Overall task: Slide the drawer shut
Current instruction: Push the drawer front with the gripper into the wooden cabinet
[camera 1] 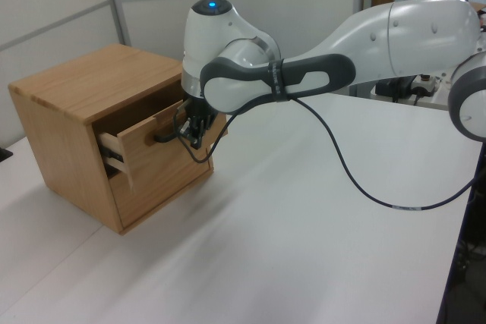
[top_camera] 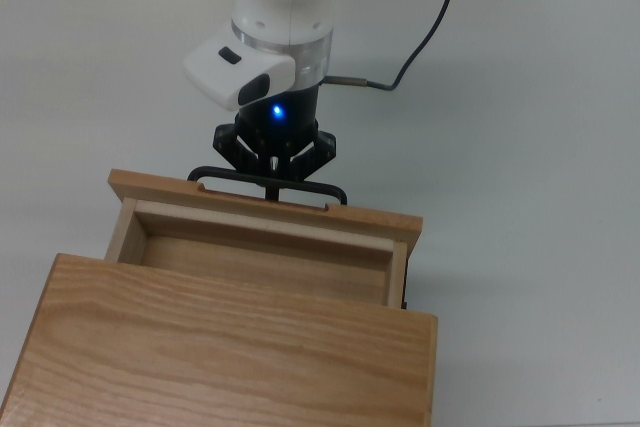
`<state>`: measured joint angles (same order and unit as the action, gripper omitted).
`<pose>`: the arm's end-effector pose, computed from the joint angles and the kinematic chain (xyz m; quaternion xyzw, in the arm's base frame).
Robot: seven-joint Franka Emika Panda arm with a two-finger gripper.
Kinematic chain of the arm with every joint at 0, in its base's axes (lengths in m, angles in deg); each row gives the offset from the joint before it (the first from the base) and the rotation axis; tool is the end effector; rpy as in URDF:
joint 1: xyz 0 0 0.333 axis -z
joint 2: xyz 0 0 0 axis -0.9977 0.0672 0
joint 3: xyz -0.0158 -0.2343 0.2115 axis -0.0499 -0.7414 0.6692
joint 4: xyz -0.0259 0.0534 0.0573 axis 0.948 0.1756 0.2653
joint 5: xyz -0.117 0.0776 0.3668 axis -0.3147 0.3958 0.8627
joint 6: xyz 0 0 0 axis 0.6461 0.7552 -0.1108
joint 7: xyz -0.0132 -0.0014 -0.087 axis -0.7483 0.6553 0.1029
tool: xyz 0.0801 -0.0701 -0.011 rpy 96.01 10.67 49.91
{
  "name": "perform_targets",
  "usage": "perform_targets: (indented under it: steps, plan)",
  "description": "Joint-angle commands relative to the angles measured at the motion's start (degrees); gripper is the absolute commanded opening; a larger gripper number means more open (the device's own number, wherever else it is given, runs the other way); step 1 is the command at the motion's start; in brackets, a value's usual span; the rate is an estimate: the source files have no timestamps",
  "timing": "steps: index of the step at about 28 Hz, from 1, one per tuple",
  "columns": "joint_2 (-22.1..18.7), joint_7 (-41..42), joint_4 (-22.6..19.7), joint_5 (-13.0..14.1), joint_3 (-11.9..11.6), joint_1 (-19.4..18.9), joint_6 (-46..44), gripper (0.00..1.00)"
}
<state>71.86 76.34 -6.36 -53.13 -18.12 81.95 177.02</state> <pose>0.7116 0.0740 0.5142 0.9830 0.0060 0.1800 0.0365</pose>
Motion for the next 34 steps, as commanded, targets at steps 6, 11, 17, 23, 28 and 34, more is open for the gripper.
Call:
perform_targets:
  steps: [6,11,17,23,28,34]
  plan:
    - [2.6,-4.1,5.6,-2.7,-0.4,-0.4,3.6,0.0]
    - [3.7,-4.6,8.0,-2.8,-0.5,-0.4,7.2,0.0]
    - [4.9,-5.1,7.7,-4.5,-1.2,-0.3,14.0,0.0]
    - [6.9,-7.5,7.6,-8.0,-1.2,0.4,20.4,0.0]
    - [8.0,-8.2,7.6,-9.9,-1.2,0.6,23.8,0.0]
    - [7.3,-7.8,7.3,-9.9,-1.2,0.9,23.3,0.0]
